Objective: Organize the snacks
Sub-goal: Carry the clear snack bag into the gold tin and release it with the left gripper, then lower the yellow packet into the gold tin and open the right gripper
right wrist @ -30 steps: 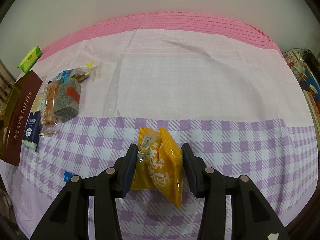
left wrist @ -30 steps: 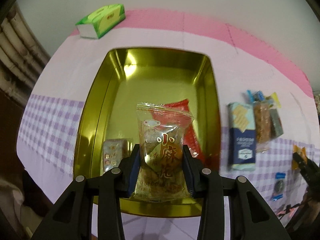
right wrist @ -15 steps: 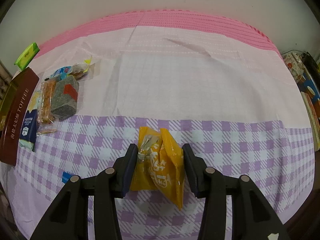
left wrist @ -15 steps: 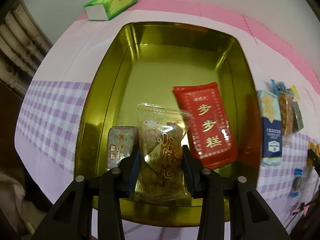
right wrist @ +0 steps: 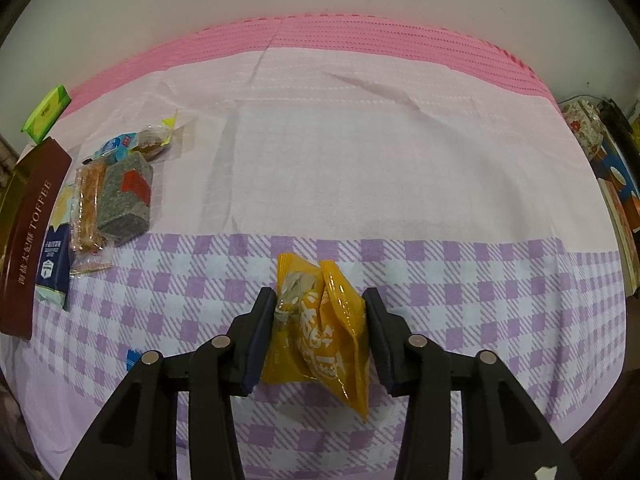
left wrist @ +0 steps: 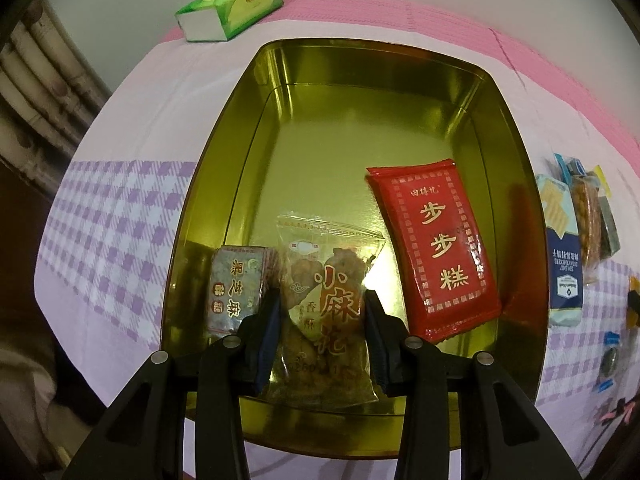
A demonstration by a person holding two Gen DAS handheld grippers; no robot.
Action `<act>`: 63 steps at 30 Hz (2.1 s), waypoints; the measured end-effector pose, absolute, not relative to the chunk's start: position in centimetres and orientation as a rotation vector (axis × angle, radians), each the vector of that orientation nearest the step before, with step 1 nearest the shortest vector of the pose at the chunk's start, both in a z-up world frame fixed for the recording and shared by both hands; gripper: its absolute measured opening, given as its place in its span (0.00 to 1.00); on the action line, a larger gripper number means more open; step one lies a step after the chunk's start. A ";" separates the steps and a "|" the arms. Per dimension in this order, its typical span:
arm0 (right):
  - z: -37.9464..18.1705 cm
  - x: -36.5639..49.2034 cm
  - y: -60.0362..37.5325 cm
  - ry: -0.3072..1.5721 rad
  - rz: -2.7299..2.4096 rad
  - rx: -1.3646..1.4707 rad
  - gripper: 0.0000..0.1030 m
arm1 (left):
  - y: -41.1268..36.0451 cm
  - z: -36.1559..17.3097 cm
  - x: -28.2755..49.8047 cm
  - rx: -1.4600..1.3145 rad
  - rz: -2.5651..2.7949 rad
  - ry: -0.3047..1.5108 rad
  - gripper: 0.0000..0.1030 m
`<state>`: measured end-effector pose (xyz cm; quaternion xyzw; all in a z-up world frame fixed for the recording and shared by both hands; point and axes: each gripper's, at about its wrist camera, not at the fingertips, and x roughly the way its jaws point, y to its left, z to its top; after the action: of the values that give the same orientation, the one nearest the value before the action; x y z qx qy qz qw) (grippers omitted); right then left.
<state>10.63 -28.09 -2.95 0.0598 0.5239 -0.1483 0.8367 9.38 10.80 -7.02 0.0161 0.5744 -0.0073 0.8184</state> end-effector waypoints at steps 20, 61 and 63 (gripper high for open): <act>3.3 6.0 -23.2 0.994 -0.246 0.078 0.34 | 12.0 -2.6 6.6 -0.003 -0.026 1.085 0.46; -0.5 2.2 1.2 1.126 0.264 -0.127 0.35 | 21.9 -2.9 2.5 -0.209 0.192 1.063 0.50; -0.7 1.8 0.3 1.133 0.260 -0.127 0.36 | 21.8 -2.9 2.5 -0.210 0.186 1.070 0.50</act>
<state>1.82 0.29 -0.66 -0.0600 0.5350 0.1229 0.8337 2.54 21.80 -2.90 -0.0998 0.5082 0.0883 0.8509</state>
